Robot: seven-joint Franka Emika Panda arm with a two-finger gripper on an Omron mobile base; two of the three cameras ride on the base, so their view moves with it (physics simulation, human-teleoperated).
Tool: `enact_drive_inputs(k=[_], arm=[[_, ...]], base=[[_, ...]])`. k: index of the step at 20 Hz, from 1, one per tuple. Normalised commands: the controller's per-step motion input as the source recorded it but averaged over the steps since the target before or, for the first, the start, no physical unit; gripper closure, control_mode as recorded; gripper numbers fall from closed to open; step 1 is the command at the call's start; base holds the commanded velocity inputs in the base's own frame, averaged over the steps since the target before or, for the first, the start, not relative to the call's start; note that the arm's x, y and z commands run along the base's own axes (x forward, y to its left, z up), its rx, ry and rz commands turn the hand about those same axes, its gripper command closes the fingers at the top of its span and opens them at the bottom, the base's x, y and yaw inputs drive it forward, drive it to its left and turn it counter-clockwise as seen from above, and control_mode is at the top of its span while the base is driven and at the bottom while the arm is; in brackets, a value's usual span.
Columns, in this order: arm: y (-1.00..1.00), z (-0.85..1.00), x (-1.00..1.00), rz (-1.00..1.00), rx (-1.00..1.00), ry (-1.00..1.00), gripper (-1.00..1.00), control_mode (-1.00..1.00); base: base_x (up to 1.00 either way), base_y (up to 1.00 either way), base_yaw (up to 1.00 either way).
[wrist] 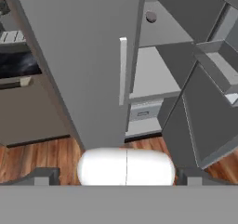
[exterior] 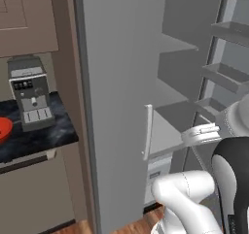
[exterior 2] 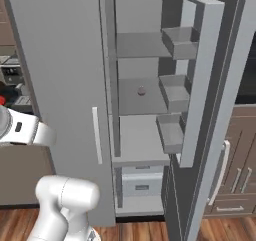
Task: Take the bell pepper, eggplant, and eggplant from the freezer and place them in the bowl on the counter.
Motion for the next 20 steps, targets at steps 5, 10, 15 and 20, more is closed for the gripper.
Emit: enact_drive_inputs(k=[5,10,15,20], arm=[[0.0,0.0,0.0,0.0,0.0,0.0,-1.0,1.0],[0.0,0.0,0.0,0.0,0.0,0.0,-1.0,1.0],[0.0,0.0,0.0,0.0,0.0,0.0,-1.0,1.0],[0.0,0.0,0.0,0.0,0.0,0.0,-1.0,1.0]], base=[[0.71,-0.19,-0.12],[0.43,-0.61,-0.11],[0.71,-0.3,-0.08],[0.96,-0.02,-0.02]])
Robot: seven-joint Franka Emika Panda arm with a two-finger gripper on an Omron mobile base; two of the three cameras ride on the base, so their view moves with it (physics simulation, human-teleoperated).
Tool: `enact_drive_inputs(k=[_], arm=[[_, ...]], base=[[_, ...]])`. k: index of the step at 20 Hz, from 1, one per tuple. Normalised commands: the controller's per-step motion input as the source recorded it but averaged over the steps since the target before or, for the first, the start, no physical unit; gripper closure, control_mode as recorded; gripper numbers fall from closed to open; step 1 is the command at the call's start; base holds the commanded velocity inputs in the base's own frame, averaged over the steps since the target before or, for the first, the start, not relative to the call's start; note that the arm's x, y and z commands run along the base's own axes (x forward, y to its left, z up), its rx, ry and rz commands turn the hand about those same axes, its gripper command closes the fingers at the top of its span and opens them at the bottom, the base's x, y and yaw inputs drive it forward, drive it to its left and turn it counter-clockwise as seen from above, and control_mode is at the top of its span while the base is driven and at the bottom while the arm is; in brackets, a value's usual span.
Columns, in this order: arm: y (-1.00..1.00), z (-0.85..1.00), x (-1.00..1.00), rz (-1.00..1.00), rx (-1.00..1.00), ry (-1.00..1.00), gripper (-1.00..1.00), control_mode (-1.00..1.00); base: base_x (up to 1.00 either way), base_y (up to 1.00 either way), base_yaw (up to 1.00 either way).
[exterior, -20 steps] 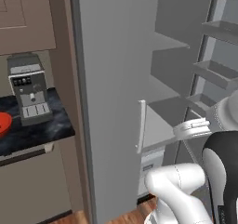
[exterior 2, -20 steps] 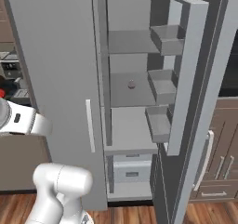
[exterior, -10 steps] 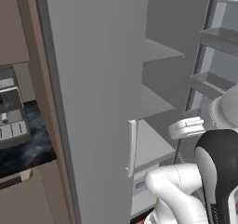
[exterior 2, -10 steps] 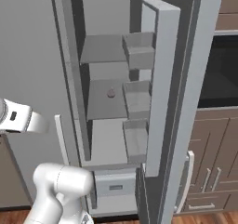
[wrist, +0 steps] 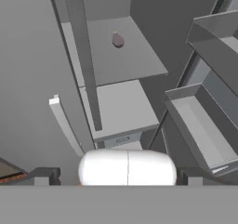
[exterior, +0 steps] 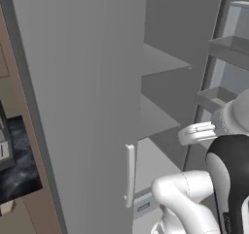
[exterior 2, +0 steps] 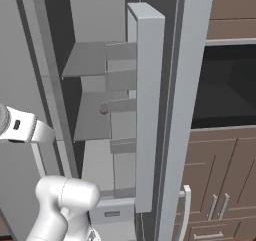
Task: Take the bell pepper, eggplant, and eggplant from the freezer and place them in the bowl on the counter.
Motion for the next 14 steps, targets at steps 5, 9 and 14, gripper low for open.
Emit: enact_drive_inputs(k=[5,9,14], arm=[[0.0,0.0,0.0,0.0,0.0,0.0,-1.0,1.0],[0.0,0.0,0.0,0.0,0.0,0.0,-1.0,1.0],[0.0,0.0,0.0,0.0,0.0,0.0,-1.0,1.0]], base=[[1.0,-0.16,0.0],[0.7,0.0,0.05],[0.29,0.0,0.07]])
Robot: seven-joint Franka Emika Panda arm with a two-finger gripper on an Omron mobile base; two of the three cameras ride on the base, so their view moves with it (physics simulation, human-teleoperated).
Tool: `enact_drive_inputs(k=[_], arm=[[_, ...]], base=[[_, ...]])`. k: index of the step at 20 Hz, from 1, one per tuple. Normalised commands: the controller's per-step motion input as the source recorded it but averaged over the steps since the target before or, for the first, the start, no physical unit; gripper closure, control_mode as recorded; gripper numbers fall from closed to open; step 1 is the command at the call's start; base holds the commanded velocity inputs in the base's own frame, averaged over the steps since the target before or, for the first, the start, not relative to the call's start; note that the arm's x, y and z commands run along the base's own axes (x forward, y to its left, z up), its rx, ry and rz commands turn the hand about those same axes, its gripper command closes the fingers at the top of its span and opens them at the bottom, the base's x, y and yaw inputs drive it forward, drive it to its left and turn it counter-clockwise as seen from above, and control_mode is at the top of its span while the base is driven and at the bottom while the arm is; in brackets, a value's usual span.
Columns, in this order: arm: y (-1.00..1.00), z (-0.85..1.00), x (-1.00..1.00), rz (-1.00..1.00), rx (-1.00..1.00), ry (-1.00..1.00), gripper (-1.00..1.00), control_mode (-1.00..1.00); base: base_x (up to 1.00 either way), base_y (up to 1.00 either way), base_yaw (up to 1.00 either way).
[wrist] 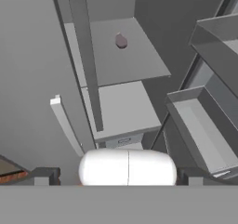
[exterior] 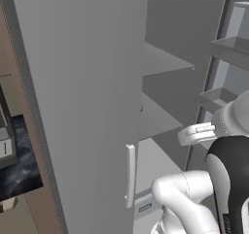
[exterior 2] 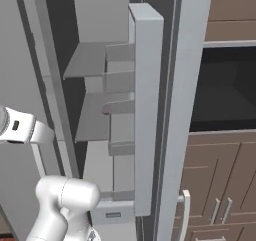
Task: Take the bell pepper, eggplant, and eggplant from the freezer and place them in the bowl on the counter.
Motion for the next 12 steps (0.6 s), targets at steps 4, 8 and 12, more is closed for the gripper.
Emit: enact_drive_inputs(k=[4,8,12], arm=[[0.0,0.0,0.0,0.0,0.0,0.0,-1.0,1.0],[0.0,0.0,0.0,0.0,0.0,0.0,-1.0,1.0],[0.0,0.0,0.0,0.0,0.0,0.0,-1.0,1.0]], base=[[0.84,0.0,0.17],[0.69,0.0,0.12],[0.92,0.0,0.02]])
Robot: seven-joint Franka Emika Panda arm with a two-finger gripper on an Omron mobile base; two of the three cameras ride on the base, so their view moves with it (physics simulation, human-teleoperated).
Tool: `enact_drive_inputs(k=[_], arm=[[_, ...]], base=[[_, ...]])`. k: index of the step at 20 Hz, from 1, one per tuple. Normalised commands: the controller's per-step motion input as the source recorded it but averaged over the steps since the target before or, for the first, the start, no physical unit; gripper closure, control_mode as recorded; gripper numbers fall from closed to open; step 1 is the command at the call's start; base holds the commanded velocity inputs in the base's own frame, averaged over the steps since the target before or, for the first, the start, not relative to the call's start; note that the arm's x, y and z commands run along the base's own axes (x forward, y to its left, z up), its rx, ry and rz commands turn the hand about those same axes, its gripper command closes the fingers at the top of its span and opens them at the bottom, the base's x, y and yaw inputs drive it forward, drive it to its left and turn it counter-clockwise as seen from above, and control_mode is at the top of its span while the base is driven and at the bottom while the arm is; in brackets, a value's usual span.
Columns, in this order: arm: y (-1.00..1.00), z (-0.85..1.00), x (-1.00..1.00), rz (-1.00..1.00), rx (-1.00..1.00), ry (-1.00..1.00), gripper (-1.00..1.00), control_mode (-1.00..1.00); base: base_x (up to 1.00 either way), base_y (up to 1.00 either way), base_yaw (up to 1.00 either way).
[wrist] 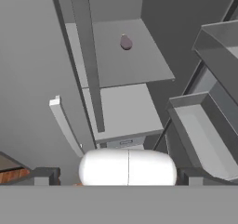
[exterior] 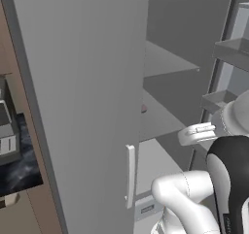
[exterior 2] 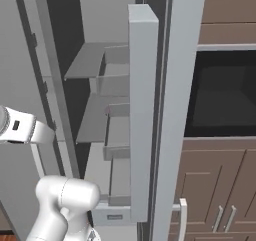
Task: Take the bell pepper, eggplant, and eggplant from the freezer and place them in the bowl on the counter.
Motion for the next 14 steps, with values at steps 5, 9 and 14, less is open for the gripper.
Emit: enact_drive_inputs(k=[5,9,14], arm=[[0.0,0.0,0.0,0.0,0.0,0.0,-1.0,1.0],[0.0,0.0,0.0,0.0,0.0,0.0,-1.0,1.0],[0.0,0.0,0.0,0.0,0.0,0.0,-1.0,1.0]], base=[[0.93,-0.13,0.09],[0.75,-0.2,0.19],[0.6,-0.06,0.06]])
